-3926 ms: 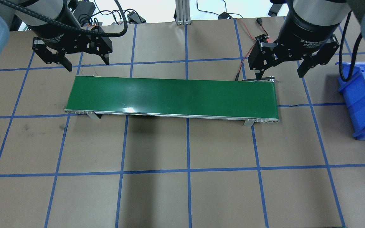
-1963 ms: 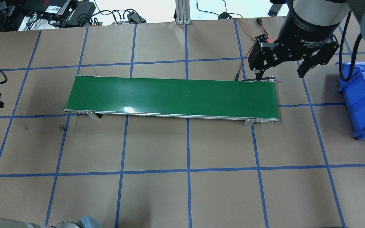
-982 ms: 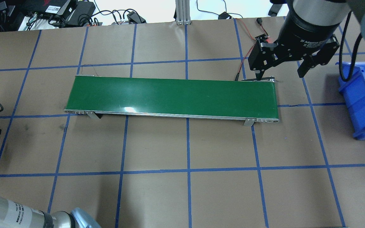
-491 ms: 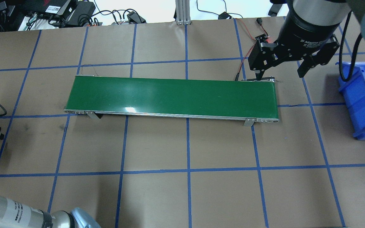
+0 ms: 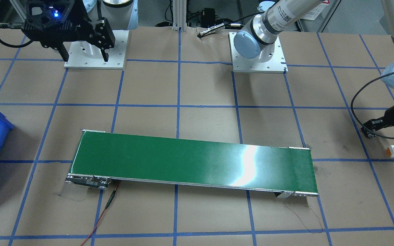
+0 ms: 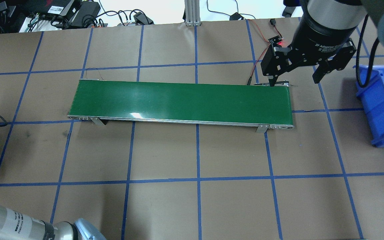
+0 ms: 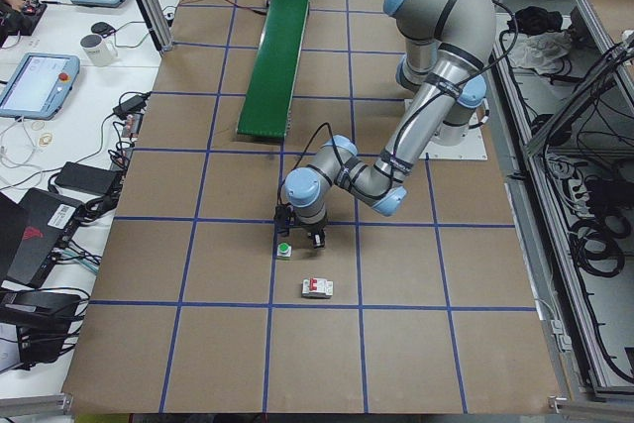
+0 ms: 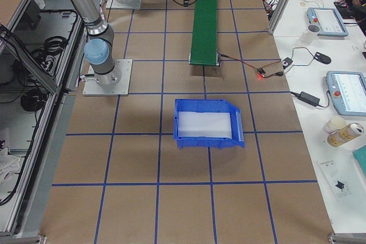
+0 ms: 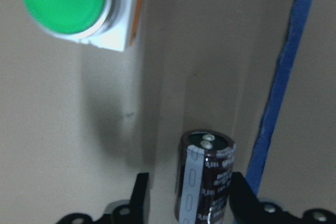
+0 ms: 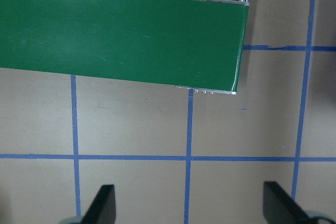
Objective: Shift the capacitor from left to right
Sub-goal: 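Close the left gripper on the capacitor and lift it, then carry the capacitor with the left gripper over the conveyor's near end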
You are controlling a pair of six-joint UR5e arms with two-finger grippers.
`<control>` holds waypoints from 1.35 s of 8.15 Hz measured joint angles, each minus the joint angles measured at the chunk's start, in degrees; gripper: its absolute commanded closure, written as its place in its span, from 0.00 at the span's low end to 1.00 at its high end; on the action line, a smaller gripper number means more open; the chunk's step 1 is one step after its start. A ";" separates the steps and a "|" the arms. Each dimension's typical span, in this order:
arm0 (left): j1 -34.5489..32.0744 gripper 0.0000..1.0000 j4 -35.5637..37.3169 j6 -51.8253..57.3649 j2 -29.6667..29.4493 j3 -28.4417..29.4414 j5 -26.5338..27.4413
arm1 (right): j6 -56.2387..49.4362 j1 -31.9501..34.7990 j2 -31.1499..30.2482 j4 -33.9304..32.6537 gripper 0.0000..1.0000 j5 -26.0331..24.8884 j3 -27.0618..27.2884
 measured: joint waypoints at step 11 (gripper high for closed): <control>-28.53 1.00 -12.93 -9.78 12.65 6.72 1.91 | -0.04 0.00 -0.05 0.00 0.00 0.03 0.11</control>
